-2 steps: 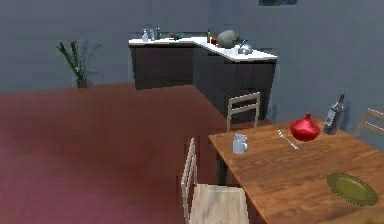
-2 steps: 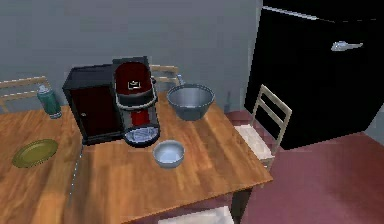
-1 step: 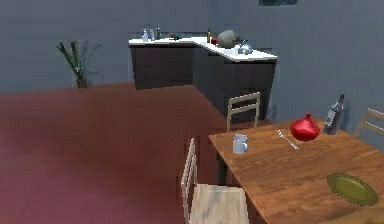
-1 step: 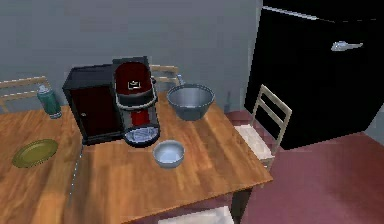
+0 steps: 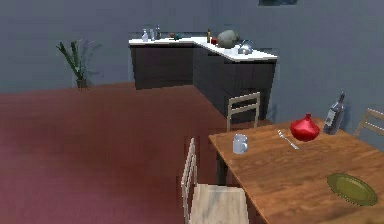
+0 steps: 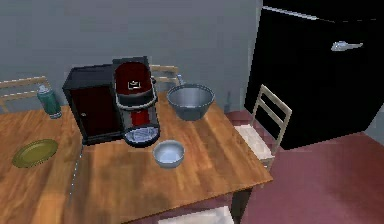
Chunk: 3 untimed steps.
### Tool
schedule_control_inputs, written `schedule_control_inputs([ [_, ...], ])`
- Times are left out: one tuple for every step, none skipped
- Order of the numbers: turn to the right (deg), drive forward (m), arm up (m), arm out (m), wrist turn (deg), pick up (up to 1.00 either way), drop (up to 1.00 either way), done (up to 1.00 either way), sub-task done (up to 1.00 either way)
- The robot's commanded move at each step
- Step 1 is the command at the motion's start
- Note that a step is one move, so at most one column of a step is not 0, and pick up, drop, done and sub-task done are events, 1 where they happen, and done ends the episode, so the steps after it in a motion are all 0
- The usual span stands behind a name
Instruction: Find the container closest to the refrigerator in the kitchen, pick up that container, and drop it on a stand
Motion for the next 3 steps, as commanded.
schedule_control_inputs([
  [0.0, 0.0, 0.0, 0.36, 0.0, 0.0, 0.0, 0.0, 0.0],
  [0.0, 0.0, 0.0, 0.0, 45.0, 0.0, 0.0, 0.0, 0.0],
  [0.0, 0.0, 0.0, 0.0, 45.0, 0.0, 0.0, 0.0, 0.0],
])
